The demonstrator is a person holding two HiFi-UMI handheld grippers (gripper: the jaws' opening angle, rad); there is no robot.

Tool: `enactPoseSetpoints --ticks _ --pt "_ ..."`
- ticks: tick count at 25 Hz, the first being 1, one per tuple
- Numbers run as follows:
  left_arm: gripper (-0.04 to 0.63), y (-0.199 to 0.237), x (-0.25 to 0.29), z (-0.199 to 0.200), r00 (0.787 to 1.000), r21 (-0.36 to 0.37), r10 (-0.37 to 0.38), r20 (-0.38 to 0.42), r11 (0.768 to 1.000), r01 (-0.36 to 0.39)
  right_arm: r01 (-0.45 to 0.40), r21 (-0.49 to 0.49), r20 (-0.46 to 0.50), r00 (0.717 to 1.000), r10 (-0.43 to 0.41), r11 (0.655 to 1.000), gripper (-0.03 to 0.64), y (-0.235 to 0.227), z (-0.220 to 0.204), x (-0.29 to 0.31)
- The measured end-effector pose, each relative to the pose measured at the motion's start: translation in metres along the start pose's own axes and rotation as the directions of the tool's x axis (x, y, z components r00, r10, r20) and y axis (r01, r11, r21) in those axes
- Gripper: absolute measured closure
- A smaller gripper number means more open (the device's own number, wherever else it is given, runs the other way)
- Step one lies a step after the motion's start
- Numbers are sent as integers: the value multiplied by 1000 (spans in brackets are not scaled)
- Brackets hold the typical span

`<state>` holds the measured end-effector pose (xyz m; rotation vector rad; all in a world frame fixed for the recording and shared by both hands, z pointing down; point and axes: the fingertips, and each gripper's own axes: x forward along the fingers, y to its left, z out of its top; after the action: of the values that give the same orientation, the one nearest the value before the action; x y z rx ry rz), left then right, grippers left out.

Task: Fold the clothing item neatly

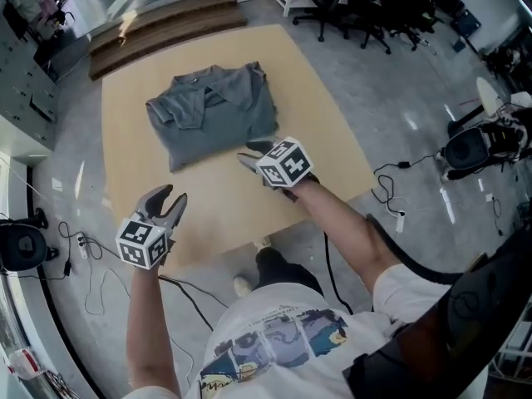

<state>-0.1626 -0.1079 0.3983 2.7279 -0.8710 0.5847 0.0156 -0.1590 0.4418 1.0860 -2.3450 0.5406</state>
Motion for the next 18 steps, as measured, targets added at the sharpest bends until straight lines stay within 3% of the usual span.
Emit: enactPoseSetpoints --ticks 3,7,18 --pt "468 -29 -24 -13 1000 -14 -22 15 1000 22 -2 -13 15 1000 2 1000 476 34 -9 -14" --pt "582 -58 -50 -25 998 -3 -56 21 998 56 -8 -44 12 1000 8 999 482 72 -23 -34" --pt "588 -120 -97 -50 995 28 -103 18 994 102 4 -104 37 999 -1 995 536 156 -61 -86"
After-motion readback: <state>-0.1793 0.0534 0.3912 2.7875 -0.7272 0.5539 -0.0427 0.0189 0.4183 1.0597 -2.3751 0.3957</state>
